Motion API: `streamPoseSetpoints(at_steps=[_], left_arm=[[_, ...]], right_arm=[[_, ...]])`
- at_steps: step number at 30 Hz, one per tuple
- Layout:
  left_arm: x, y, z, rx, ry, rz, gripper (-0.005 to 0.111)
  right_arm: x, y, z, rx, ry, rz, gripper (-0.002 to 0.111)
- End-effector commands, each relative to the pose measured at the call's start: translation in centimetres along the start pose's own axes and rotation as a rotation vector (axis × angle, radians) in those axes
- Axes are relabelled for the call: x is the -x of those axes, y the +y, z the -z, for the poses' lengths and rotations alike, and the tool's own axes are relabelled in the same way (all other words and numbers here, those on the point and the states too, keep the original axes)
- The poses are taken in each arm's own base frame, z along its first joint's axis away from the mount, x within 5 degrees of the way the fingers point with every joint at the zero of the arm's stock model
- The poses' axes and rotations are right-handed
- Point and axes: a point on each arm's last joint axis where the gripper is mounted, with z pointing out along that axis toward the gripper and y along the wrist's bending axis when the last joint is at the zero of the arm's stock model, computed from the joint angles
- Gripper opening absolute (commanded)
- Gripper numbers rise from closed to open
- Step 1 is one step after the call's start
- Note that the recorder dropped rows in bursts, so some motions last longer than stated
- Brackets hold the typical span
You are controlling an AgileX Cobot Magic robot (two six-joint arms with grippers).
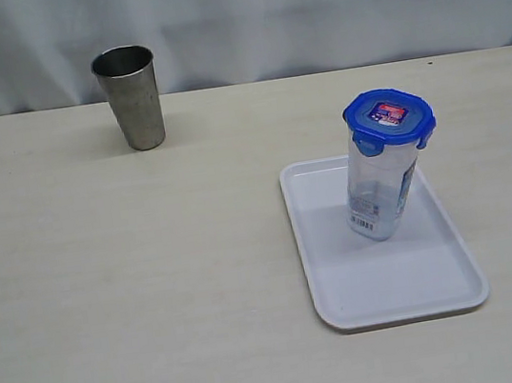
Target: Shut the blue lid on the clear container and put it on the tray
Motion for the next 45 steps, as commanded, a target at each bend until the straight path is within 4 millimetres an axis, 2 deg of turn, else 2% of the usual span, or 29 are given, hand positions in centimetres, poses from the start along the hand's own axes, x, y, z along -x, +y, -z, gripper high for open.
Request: streamPoseSetpoints(at_steps=[1, 6, 12, 22, 27, 45], left_arm=[[0.0, 0.0, 0.0, 0.002, -0.004, 0.0, 0.0], [0.0, 0.0, 0.0, 0.002, -0.004, 0.0, 0.0], [0.0, 0.0, 0.0, 0.002, -0.004, 0.0, 0.0], [0.0, 0.0, 0.0, 0.002, -0.004, -0.002, 0.0], [0.0, 0.0, 0.0, 0.002, -0.004, -0.002, 0.0], [0.0, 0.0, 0.0, 0.002, -0.004, -0.002, 0.0]], right_arm=[[-1.2, -0.1, 0.2, -0.066, 0.003, 0.074, 0.005], [-3.6, -0.6, 0.7, -0.215, 0.071, 0.139, 0.005], [-5.2, -1.6, 1.4, -0.417, 0.14, 0.188, 0.005], [-5.8, -2.8, 2.2, -0.67, 0.246, 0.232, 0.005], [-6.5, -3.0, 2.6, -0.715, 0.335, 0.218, 0.005], [-9.7, -2.6, 4.2, -0.715, 0.719, 0.094, 0.005]])
